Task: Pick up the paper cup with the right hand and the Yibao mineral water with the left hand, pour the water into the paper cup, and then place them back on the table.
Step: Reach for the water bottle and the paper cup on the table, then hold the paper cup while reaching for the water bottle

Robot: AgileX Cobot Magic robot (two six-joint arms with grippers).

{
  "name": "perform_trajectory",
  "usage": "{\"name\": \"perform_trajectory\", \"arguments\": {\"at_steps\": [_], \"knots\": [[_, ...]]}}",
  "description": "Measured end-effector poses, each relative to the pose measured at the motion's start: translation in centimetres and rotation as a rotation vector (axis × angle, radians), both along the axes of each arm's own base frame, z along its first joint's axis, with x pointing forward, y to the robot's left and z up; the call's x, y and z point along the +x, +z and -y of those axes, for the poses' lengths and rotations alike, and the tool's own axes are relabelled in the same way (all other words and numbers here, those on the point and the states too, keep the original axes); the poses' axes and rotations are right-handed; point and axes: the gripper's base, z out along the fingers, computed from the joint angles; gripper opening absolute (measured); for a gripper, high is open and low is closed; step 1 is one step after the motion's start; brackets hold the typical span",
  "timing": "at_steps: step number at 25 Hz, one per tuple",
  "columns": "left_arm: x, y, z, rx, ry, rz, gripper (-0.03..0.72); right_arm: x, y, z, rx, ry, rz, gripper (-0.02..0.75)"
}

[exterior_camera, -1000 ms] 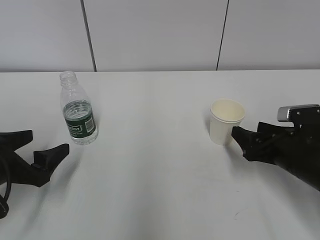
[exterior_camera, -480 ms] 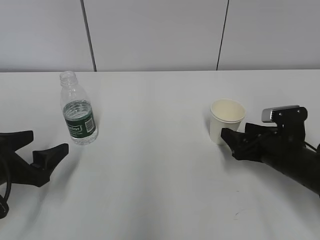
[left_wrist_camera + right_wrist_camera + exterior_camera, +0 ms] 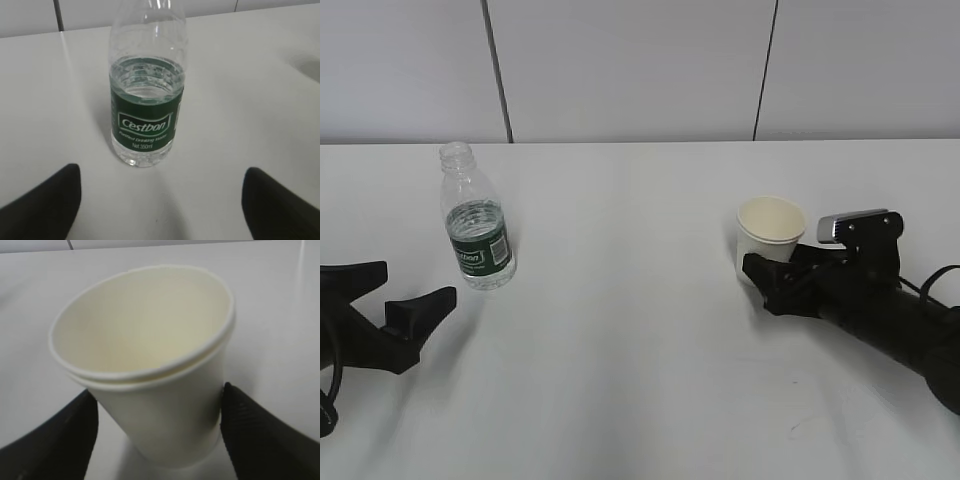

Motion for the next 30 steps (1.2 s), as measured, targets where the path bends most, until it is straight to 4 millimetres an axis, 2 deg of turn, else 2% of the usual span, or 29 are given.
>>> {"name": "perform_trajectory", "arguments": {"at_steps": [9, 13, 16, 30], "knots": [[0.0, 0.0, 0.0, 0.000, 0.000, 0.000, 0.593, 0.4, -0.1, 0.0, 0.001, -0.008, 0.006, 0.599], [0.0, 0.0, 0.0, 0.000, 0.000, 0.000, 0.593, 0.9, -0.1, 0.0, 0.003, -0.012, 0.018, 0.655], [0.0, 0.0, 0.0, 0.000, 0.000, 0.000, 0.593, 1.0, -0.3, 0.1, 0.004, -0.021, 0.012, 0.669], [0.0, 0.0, 0.0, 0.000, 0.000, 0.000, 0.593, 3.0, -0.4, -0.1, 0.008, -0.021, 0.060, 0.670]]}}
